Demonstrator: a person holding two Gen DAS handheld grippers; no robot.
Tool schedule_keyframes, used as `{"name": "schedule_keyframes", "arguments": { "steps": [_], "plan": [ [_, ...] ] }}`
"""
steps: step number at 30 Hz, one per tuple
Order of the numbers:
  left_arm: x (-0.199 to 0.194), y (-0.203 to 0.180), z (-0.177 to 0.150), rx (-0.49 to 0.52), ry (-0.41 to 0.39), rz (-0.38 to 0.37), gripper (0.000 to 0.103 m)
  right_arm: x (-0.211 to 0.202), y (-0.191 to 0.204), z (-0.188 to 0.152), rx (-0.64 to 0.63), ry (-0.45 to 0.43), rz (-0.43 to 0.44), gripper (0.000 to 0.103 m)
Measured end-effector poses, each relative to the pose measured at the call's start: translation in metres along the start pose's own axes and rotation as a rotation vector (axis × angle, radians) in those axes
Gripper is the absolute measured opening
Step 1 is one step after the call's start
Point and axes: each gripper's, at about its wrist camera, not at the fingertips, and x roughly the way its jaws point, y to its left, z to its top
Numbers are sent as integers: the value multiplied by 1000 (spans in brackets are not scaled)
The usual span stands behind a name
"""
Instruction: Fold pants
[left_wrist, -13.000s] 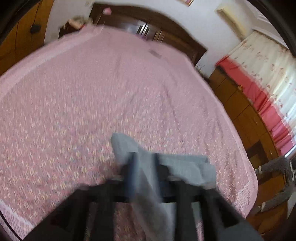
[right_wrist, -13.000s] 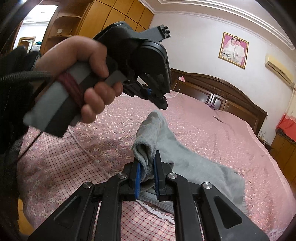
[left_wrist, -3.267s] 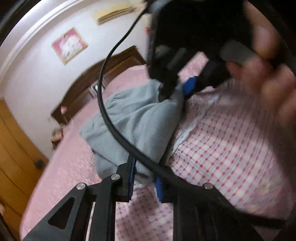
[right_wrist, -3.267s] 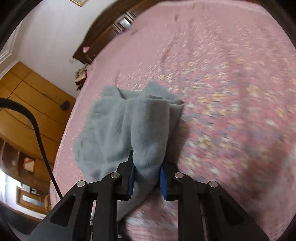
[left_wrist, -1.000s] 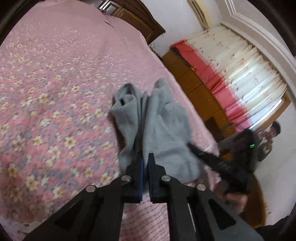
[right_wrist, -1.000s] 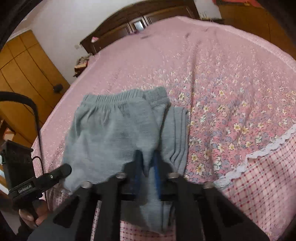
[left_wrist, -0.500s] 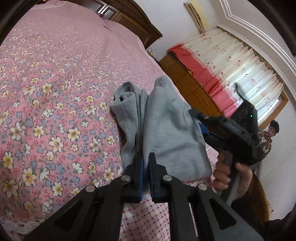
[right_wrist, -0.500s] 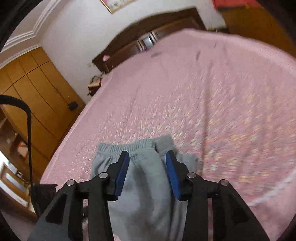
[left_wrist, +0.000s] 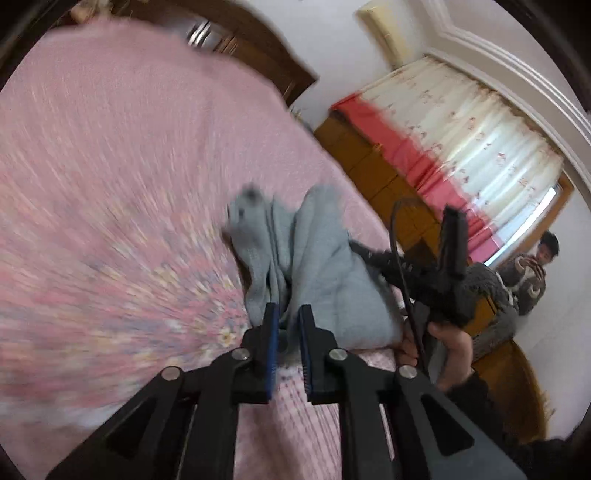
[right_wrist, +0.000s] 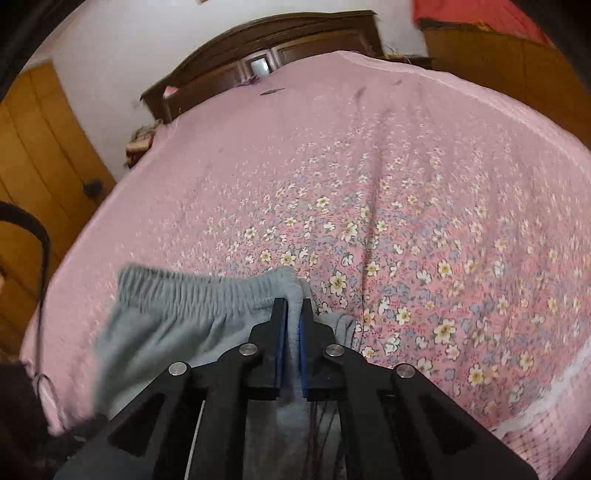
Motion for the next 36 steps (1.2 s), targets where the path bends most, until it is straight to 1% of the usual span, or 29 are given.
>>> {"name": "schedule_keyframes", "arguments": {
  "steps": [1,2,3,4,5,6,7,8,9,10,11,12,13,14,15,17,20,22,23,25,28,29,31,33,34,35,36],
  "plan": [
    [-18,-6,4,34,-50,8,10,-12,0,-1,-18,-24,-5,27],
    [-25,-10,9,48,-56,8,10,-26,-2,-2,-18,-41,-26,42],
    [-26,-17,21,56,-21,13,10,-38,-4,-3,-10,-65,-32,42],
    [-22,-25,30,61,3,37,6,-60,-7,-5,2,-133,3,42],
    [-15,-34,38,72,13,35,3,-74,-5,-6,14,-190,44,42],
    [-8,-43,45,87,17,5,2,-88,-6,-13,31,-243,104,42],
    [4,-50,50,104,31,-45,2,-95,-6,-19,38,-250,164,42],
    [26,-55,55,113,62,-105,2,-91,-4,-27,42,-200,244,42],
    [46,-55,58,102,96,-115,2,-83,-4,-32,53,-144,295,42],
    [67,-52,59,76,134,-94,2,-67,-4,-38,65,-63,329,41],
    [90,-45,58,48,167,-58,2,-50,-3,-41,69,7,315,28],
    [109,-37,55,23,188,-8,1,-38,-9,-48,76,41,284,22],
    [121,-31,50,5,192,25,1,-34,-20,-55,96,23,282,17],
    [125,-25,47,-13,177,31,1,-36,-28,-58,116,15,308,15],
    [124,-22,45,-24,155,21,2,-39,-33,-61,115,24,314,14],
    [124,-15,45,-27,149,10,2,-48,-39,-65,85,50,291,8],
    [126,-10,44,-32,143,15,3,-69,-48,-77,16,60,227,8],
    [125,-14,42,5,120,36,3,-85,-52,-92,-25,52,196,8],
    [126,-16,40,14,113,41,3,-89,-46,-96,-41,45,189,8],
    [124,-16,38,17,103,39,3,-86,-46,-100,-57,34,190,8],
    [123,-12,35,9,98,27,3,-86,-48,-101,-24,38,210,8],
    [122,-11,34,7,97,23,3,-82,-46,-94,-10,35,219,8],
    [116,-3,32,-2,91,6,3,-86,-53,-93,25,26,247,8],
    [112,8,32,-9,92,-5,3,-93,-61,-89,68,4,256,12],
    [110,11,32,-11,95,-8,3,-100,-65,-89,84,-33,254,21],
    [108,12,33,-12,98,-7,3,-111,-65,-89,72,-87,244,35],
    [105,11,36,-10,103,-2,2,-117,-65,-85,53,-123,213,42]
  ]
}}
